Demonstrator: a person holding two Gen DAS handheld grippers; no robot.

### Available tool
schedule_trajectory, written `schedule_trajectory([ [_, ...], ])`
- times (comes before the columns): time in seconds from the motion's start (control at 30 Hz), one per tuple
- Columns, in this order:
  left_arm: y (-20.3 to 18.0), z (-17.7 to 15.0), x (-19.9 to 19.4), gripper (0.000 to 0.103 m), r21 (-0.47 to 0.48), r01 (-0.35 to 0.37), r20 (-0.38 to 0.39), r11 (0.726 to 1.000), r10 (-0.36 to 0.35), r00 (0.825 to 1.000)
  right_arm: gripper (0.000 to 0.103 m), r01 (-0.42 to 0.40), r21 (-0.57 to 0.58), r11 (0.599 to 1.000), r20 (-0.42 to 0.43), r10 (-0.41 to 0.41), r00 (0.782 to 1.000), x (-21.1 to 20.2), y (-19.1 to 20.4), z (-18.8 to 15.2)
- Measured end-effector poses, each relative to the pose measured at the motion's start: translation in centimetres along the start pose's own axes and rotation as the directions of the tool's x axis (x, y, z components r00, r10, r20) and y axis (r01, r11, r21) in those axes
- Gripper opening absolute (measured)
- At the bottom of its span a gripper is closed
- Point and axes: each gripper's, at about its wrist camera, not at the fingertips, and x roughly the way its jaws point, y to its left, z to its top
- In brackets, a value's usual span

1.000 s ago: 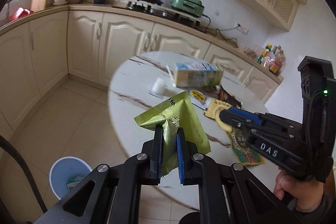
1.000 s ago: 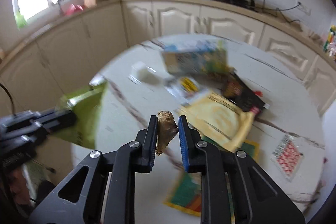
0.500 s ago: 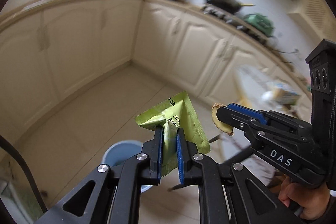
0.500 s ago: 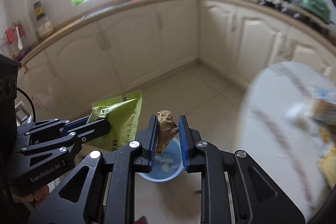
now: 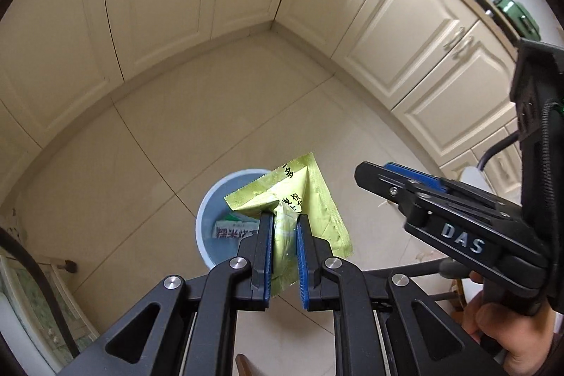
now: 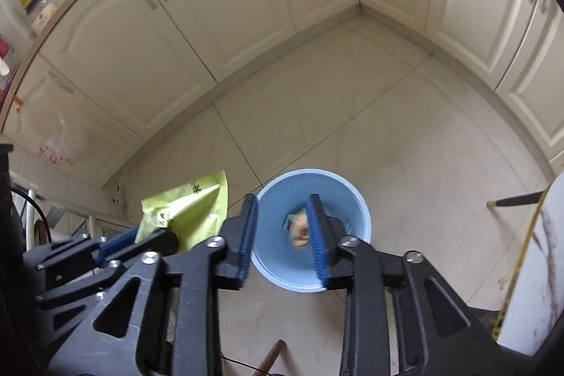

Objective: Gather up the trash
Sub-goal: 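Carry packet and ginger over the blue bucket and open both grippers, then move both tools back toward the table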

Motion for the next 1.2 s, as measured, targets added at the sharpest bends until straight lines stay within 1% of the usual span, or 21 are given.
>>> schedule_trajectory([
  [0.1,0.1,1.1,2.2,0.012,0.008,-0.025,-0.031,1.000,0.025,0.999,0.037,0.007,0.017,1.000,-0.013,-0.007,1.000,0.9,-1.1,-0.1],
  [0.17,-0.2,1.7,3.5,0.016,0.020,-0.054,-0.029,0.998,0.055,0.998,0.041,0.011,0.033,0.999,-0.012,-0.011,1.000,1.0,-1.8,-0.1],
  [0.23,-0.9,1.9,3.9,0.019,0.024,-0.070,-0.023,0.997,0.071,0.997,0.042,0.013,0.040,0.999,-0.011,-0.012,1.000,0.9,-2.4,-0.1],
  [0.3,-1.4,2.2,3.9,0.032,0.018,-0.065,-0.017,0.998,0.066,0.998,0.044,0.024,0.039,0.999,-0.002,-0.024,1.000,0.6,-2.4,0.1],
  [0.33,-1.7,2.4,3.8,0.042,0.017,-0.070,-0.008,0.997,0.070,0.997,0.044,0.025,0.043,0.999,0.001,-0.025,1.000,0.4,-2.6,0.1],
  [0.37,-2.0,2.5,3.6,0.046,0.018,-0.078,0.002,0.997,0.078,0.997,0.045,0.028,0.050,0.998,0.010,-0.028,1.000,-0.1,-2.5,0.0],
  [0.47,-3.2,2.8,3.0,0.046,0.028,-0.091,0.021,0.995,0.090,0.996,0.045,0.033,0.060,0.998,0.035,-0.035,0.999,-1.5,-2.4,0.1],
  [0.57,-4.8,2.9,1.6,0.047,0.040,-0.131,0.061,0.991,0.129,0.990,0.048,0.026,0.060,0.998,0.071,-0.030,0.997,-3.5,-2.1,-0.1],
  [0.63,-5.4,2.8,-0.7,0.049,0.036,-0.162,0.119,0.986,0.157,0.980,0.051,0.020,0.053,0.998,0.100,-0.025,0.995,-5.1,-1.6,-0.3],
  [0.67,-5.7,2.5,-1.8,0.052,0.029,-0.177,0.145,0.984,0.171,0.975,0.053,0.022,0.045,0.999,0.112,-0.027,0.993,-5.8,-1.3,-0.2],
  [0.7,-6.1,2.3,-3.0,0.056,0.024,-0.193,0.175,0.981,0.186,0.967,0.055,0.025,0.036,0.999,0.126,-0.029,0.992,-6.5,-0.8,-0.2],
  [0.73,-6.6,2.2,-4.8,0.058,0.020,-0.213,0.221,0.977,0.203,0.954,0.056,0.027,0.026,0.999,0.141,-0.030,0.990,-7.4,-0.2,-0.3],
  [0.8,-7.4,1.8,-7.4,0.068,0.011,-0.229,0.282,0.973,0.217,0.935,0.066,0.029,0.005,1.000,0.178,-0.030,0.984,-9.6,1.0,-0.5],
  [0.83,-7.8,1.6,-9.3,0.070,-0.003,-0.242,0.325,0.970,0.230,0.917,0.069,0.041,-0.007,0.999,0.205,-0.039,0.978,-11.1,1.7,-0.8],
  [0.93,-9.6,0.8,-13.3,0.076,-0.011,-0.255,0.403,0.967,0.238,0.884,0.084,0.054,-0.033,0.998,0.276,-0.043,0.960,-14.9,3.4,-1.3],
  [0.97,-10.7,0.5,-14.7,0.080,-0.014,-0.260,0.427,0.965,0.241,0.871,0.090,0.064,-0.042,0.997,0.307,-0.048,0.950,-16.7,4.1,-1.6],
  [1.07,-14.5,-1.2,-18.8,0.085,-0.019,-0.261,0.515,0.965,0.233,0.825,0.095,0.089,-0.058,0.994,0.387,-0.060,0.920,-21.4,5.4,-2.8],
  [1.1,-15.7,-1.9,-20.5,0.089,-0.011,-0.252,0.556,0.968,0.216,0.803,0.096,0.108,-0.062,0.992,0.414,-0.073,0.908,-23.1,5.7,-3.2],
  [1.13,-16.2,-3.4,-21.6,0.092,-0.008,-0.248,0.575,0.969,0.207,0.791,0.096,0.126,-0.064,0.990,0.443,-0.085,0.893,-24.8,6.1,-3.7],
  [1.17,-17.4,-4.2,-23.0,0.096,-0.005,-0.248,0.605,0.969,0.200,0.771,0.099,0.144,-0.065,0.987,0.473,-0.097,0.876,-26.6,6.5,-4.4],
  [1.2,-18.0,-5.3,-24.3,0.097,0.003,-0.244,0.626,0.970,0.188,0.757,0.101,0.164,-0.063,0.984,0.497,-0.112,0.860,-28.3,6.8,-5.0],
])
